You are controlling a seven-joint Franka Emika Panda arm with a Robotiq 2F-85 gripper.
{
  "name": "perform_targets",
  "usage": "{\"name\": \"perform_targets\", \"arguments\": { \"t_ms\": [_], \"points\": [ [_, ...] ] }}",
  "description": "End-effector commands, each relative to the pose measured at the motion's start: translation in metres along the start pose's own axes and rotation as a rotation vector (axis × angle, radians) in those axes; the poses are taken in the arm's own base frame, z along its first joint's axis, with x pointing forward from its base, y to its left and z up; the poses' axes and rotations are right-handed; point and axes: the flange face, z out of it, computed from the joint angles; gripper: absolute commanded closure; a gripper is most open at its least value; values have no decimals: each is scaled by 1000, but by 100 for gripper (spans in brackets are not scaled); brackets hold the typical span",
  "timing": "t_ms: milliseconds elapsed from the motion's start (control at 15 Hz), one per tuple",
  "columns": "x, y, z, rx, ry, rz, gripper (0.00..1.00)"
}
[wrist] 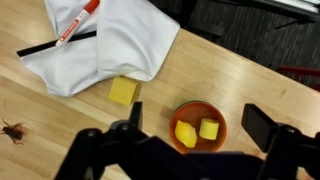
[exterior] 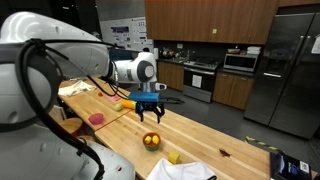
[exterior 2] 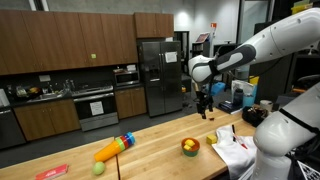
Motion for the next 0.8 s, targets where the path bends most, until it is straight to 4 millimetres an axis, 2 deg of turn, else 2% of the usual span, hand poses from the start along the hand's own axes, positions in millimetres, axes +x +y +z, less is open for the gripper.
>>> {"name": "perform_targets", "arguments": {
  "t_ms": [0,400,733],
  "points": [
    [0,0,0,0,-1,-2,0],
    [0,0,0,0,-1,-6,0],
    [-21,16,24,38,-5,51,0]
  ]
}}
